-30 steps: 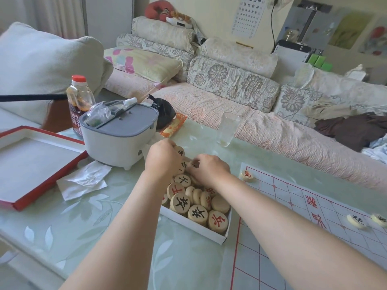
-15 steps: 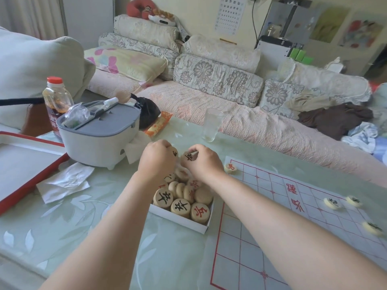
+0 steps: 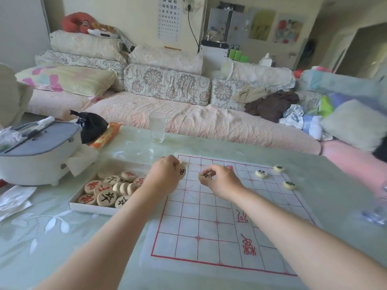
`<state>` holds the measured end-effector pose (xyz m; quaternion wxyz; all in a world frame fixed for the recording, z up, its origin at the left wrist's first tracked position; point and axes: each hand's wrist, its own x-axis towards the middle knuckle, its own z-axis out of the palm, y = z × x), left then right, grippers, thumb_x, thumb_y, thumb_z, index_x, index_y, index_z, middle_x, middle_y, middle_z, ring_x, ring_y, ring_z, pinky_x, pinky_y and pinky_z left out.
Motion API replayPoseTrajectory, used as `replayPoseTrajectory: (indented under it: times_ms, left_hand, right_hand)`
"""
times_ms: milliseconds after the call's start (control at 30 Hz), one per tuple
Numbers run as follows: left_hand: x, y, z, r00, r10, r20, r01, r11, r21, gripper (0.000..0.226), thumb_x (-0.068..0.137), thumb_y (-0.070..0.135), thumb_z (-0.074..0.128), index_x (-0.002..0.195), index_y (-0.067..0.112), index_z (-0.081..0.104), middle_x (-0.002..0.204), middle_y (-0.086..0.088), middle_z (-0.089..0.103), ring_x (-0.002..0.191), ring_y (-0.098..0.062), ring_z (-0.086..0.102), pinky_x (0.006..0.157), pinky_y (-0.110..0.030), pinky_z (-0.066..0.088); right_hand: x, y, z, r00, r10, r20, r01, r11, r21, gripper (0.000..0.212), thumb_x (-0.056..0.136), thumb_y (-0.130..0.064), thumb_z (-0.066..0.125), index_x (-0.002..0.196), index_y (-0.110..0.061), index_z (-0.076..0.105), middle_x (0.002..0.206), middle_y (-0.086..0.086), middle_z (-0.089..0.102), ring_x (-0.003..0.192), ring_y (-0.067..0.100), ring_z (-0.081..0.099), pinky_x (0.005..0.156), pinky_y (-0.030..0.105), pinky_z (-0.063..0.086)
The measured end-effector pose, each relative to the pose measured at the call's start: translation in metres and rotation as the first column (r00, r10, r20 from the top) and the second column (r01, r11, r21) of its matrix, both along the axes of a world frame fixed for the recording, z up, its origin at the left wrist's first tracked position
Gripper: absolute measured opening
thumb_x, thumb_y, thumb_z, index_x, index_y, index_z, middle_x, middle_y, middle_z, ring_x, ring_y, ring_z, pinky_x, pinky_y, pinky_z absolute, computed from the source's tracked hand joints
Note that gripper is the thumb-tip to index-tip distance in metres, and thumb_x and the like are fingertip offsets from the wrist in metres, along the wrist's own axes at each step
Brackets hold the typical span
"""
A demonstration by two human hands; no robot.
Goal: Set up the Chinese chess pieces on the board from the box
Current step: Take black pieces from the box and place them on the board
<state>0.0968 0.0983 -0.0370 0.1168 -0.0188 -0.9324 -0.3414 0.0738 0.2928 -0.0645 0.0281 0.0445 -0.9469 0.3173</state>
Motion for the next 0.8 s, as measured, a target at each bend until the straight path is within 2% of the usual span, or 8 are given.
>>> replayPoseTrajectory:
  times_ms: [100,200,300,467,600,700,800]
  left_hand:
    - [0.005,0.041,-0.003,0.996,-0.056,0.067,0.054,0.998,0.031,0.027,0.096,0.024,0.046,0.119,0.018,0.058,0.111,-0.004,0.06,0.083,-0.018,0.05,0.068,-0.026,0.042]
    - [0.008,0.073,-0.01,0.977,-0.14,0.16,0.12,0.984,0.131,0.029,0.096,0.021,0.045,0.123,0.022,0.055,0.109,-0.003,0.06,0.071,-0.018,0.053,0.052,-0.025,0.044]
    - [0.009,0.101,-0.017,0.948,-0.199,0.25,0.141,0.963,0.231,0.028,0.096,0.018,0.045,0.12,0.024,0.058,0.112,-0.005,0.063,0.061,-0.016,0.052,0.04,-0.021,0.038]
    - [0.01,0.123,-0.033,0.908,-0.247,0.339,0.147,0.944,0.294,0.022,0.092,0.025,0.055,0.112,0.025,0.065,0.104,-0.001,0.067,0.085,-0.026,0.069,0.059,-0.028,0.051]
    - [0.005,0.128,-0.042,0.9,-0.242,0.363,0.097,0.922,0.374,0.017,0.091,0.025,0.06,0.106,0.027,0.067,0.094,0.001,0.068,0.076,-0.018,0.066,0.068,-0.03,0.056]
    - [0.002,0.132,-0.048,0.895,-0.229,0.383,0.047,0.901,0.431,0.014,0.09,0.024,0.061,0.102,0.027,0.067,0.087,-0.001,0.068,0.072,-0.016,0.065,0.078,-0.036,0.058]
    - [0.002,0.138,-0.049,0.888,-0.249,0.386,0.028,0.868,0.495,0.013,0.089,0.019,0.063,0.1,0.024,0.067,0.087,-0.001,0.069,0.075,-0.014,0.068,0.08,-0.036,0.06]
  right_hand:
    - [0.015,0.049,-0.006,0.998,-0.062,0.003,0.062,0.998,0.009,0.016,0.086,-0.047,0.067,0.095,-0.034,0.065,0.1,-0.016,0.062,0.089,0.01,0.061,0.071,0.027,0.047]
    - [0.022,0.091,-0.013,0.991,-0.131,0.029,0.13,0.991,0.036,0.015,0.083,-0.046,0.07,0.093,-0.035,0.066,0.1,-0.017,0.064,0.096,0.008,0.062,0.081,0.029,0.051]
    - [0.028,0.131,-0.015,0.976,-0.213,0.051,0.209,0.975,0.068,0.013,0.08,-0.041,0.074,0.088,-0.035,0.066,0.101,-0.017,0.065,0.1,0.011,0.062,0.085,0.031,0.052]
    - [0.033,0.168,-0.011,0.958,-0.282,0.056,0.281,0.959,0.031,0.018,0.08,-0.042,0.077,0.091,-0.031,0.067,0.104,-0.016,0.064,0.097,0.012,0.062,0.077,0.027,0.045]
    - [0.032,0.169,-0.023,0.957,-0.278,0.081,0.276,0.96,0.037,0.019,0.079,-0.045,0.077,0.091,-0.032,0.068,0.102,-0.017,0.064,0.092,0.009,0.062,0.075,0.025,0.046]
    - [0.03,0.164,-0.029,0.963,-0.258,0.073,0.255,0.966,0.044,0.022,0.081,-0.048,0.075,0.094,-0.032,0.068,0.103,-0.016,0.064,0.095,0.009,0.063,0.082,0.028,0.051]
    - [0.03,0.159,-0.027,0.964,-0.259,0.061,0.246,0.955,0.166,0.019,0.084,-0.049,0.069,0.095,-0.034,0.067,0.11,-0.013,0.064,0.1,0.011,0.061,0.081,0.028,0.049]
